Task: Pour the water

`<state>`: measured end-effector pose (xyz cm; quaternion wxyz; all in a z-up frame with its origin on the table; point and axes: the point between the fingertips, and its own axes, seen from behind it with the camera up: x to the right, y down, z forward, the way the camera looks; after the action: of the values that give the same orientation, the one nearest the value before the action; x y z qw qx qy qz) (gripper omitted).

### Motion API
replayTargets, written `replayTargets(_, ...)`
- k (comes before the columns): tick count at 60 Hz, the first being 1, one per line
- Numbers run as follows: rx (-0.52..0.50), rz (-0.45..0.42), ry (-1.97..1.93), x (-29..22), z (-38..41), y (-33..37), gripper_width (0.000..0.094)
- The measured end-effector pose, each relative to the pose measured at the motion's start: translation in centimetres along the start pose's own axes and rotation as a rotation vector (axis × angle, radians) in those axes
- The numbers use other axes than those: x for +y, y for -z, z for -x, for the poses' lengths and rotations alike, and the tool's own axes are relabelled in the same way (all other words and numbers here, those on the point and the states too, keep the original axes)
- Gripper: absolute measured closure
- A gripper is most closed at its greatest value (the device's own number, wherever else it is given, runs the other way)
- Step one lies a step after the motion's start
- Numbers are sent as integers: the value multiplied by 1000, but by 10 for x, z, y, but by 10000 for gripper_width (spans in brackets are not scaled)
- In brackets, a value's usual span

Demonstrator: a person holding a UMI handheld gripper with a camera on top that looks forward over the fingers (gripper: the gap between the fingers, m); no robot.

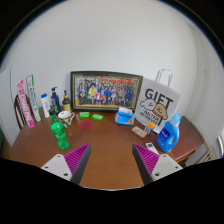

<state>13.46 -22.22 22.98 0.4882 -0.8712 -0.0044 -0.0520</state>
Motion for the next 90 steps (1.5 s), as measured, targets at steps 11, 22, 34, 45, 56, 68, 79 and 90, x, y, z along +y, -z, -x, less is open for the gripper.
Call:
replayTargets(11, -34, 18, -1, 11, 12, -5, 81)
replayTargets(22, -117, 16, 8, 19, 49, -13, 81)
replayTargets(34, -238, 8, 43, 28, 129, -29, 82)
replayTargets(45, -310, -51, 27, 23, 209, -68, 77)
replayTargets(56, -261, -154, -36, 8, 252, -137, 72)
replayTargets(68, -210, -212, -46, 8, 274, -194, 146)
replayTargets(79, -158, -240, -57, 12, 275, -214, 409)
replayTargets(90, -152, -254, -26, 10, 280, -212, 593)
